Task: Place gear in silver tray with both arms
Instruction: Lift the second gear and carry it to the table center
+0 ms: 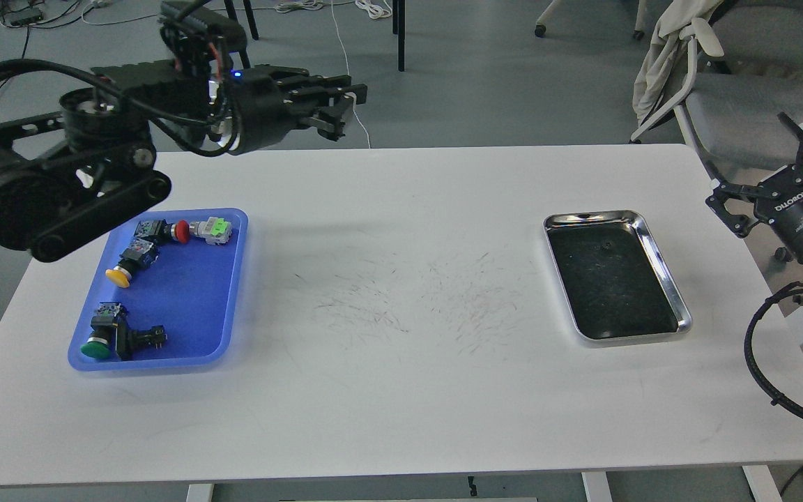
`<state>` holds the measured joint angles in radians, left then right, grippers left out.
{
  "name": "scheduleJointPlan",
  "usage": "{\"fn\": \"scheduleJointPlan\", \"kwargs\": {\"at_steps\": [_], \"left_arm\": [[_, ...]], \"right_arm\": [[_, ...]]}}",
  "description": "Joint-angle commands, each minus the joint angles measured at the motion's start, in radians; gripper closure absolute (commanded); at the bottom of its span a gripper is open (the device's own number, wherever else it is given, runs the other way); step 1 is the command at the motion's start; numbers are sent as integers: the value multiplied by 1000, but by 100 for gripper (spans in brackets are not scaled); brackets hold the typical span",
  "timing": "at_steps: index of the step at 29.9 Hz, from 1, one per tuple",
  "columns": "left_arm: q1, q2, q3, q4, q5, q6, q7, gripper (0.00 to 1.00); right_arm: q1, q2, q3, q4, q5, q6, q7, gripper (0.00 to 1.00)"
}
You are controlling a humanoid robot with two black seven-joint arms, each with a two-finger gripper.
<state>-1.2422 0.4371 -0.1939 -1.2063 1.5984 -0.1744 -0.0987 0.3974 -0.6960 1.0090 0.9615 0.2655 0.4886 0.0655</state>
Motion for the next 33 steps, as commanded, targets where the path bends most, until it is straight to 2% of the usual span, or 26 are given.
{"fn": "scheduleJointPlan", "kwargs": {"at_steps": [1, 6, 13, 20, 26, 33], "left_arm": [[12, -210, 13, 66, 12, 6, 46, 94], [78, -437, 16, 221, 32, 25, 59, 94], [174, -437, 16, 361, 100, 47, 54, 94], [296, -437, 44, 347, 133, 61, 71, 94], [452, -437, 63, 264, 224, 65, 89, 94], [489, -437, 76, 241, 245, 70, 108, 94]], "right_arm": [[0, -5, 6, -3, 0, 0, 0, 4], [0, -20, 19, -7, 1, 0, 4, 4], [0, -27, 34, -20, 1, -31, -3, 4], [0, -27, 60, -18, 3, -77, -3, 5], [0, -25, 91, -12, 3, -108, -3, 5], [0, -25, 99, -10, 5, -107, -1, 5]]}}
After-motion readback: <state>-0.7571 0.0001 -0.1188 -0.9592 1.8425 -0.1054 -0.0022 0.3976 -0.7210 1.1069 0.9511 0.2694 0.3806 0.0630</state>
